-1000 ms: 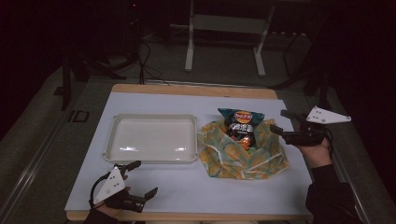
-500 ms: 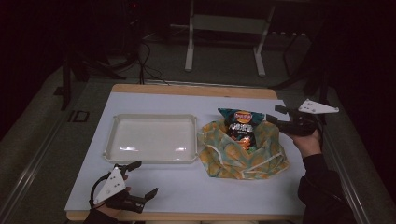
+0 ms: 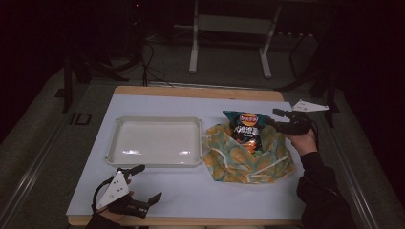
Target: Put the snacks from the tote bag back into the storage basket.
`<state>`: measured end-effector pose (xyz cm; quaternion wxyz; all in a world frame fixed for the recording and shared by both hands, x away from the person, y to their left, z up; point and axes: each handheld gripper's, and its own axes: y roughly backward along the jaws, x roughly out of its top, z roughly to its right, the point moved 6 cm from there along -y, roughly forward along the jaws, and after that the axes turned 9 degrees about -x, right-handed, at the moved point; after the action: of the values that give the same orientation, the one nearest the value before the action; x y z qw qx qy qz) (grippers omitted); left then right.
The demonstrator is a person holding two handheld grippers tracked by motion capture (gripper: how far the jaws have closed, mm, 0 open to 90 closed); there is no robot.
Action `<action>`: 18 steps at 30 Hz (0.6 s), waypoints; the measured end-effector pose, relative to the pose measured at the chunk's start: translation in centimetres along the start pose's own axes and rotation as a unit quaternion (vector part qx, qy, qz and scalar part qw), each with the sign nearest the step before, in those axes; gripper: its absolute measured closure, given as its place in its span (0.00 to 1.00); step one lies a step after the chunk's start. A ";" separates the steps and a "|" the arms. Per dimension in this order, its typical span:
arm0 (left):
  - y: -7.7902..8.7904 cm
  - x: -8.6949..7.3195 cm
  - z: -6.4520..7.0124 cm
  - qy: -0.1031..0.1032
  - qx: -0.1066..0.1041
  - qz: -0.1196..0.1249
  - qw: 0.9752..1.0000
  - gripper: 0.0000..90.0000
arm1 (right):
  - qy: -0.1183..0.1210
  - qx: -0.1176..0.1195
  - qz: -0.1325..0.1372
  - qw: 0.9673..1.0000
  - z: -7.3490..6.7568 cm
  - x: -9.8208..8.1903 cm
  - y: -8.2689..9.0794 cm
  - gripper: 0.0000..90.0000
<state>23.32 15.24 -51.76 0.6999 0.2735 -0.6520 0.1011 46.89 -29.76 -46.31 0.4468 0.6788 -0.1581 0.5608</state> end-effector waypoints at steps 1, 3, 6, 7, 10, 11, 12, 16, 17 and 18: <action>0.0 0.0 0.0 0.000 0.000 -0.001 1.000 0.00 | -0.001 0.002 -0.003 1.000 0.1 -0.1 -0.3 0.40; 0.0 0.0 0.0 -0.001 0.000 -0.001 1.000 0.00 | 0.000 -0.001 -0.011 1.000 0.2 -0.4 -0.8 0.40; 0.0 0.0 0.0 -0.001 0.000 -0.002 1.000 0.00 | 0.000 -0.004 -0.026 1.000 0.5 -0.7 -1.6 0.39; 0.0 0.0 0.0 -0.002 -0.001 -0.002 1.000 0.00 | -0.001 -0.004 -0.031 0.999 0.6 -0.8 -1.8 0.39; -0.1 -0.1 0.1 -0.003 -0.001 -0.005 1.000 0.00 | -0.003 -0.005 -0.045 0.999 1.0 -1.2 -2.5 0.38; -0.1 -0.1 0.1 -0.003 -0.001 -0.005 1.000 0.00 | -0.004 -0.007 -0.049 0.999 1.1 -1.3 -2.6 0.38; -0.1 -0.1 0.1 -0.004 -0.001 -0.006 1.000 0.00 | -0.008 -0.003 -0.052 0.999 1.3 -1.5 -2.8 0.38; -0.1 -0.1 0.0 -0.003 -0.001 -0.007 1.000 0.00 | -0.014 0.006 -0.063 0.998 1.6 -2.1 -3.3 0.38; -0.1 -0.1 0.0 -0.003 -0.001 -0.007 1.000 0.00 | -0.016 0.011 -0.066 0.998 1.6 -2.2 -3.5 0.38; -0.1 -0.2 0.0 -0.004 0.000 -0.008 1.000 0.00 | -0.020 0.015 -0.068 0.997 1.6 -2.3 -3.6 0.38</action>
<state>23.33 15.17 -51.94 0.6984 0.2787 -0.6524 0.0943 49.71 -29.70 -49.86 0.4704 0.7055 -0.1119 0.5182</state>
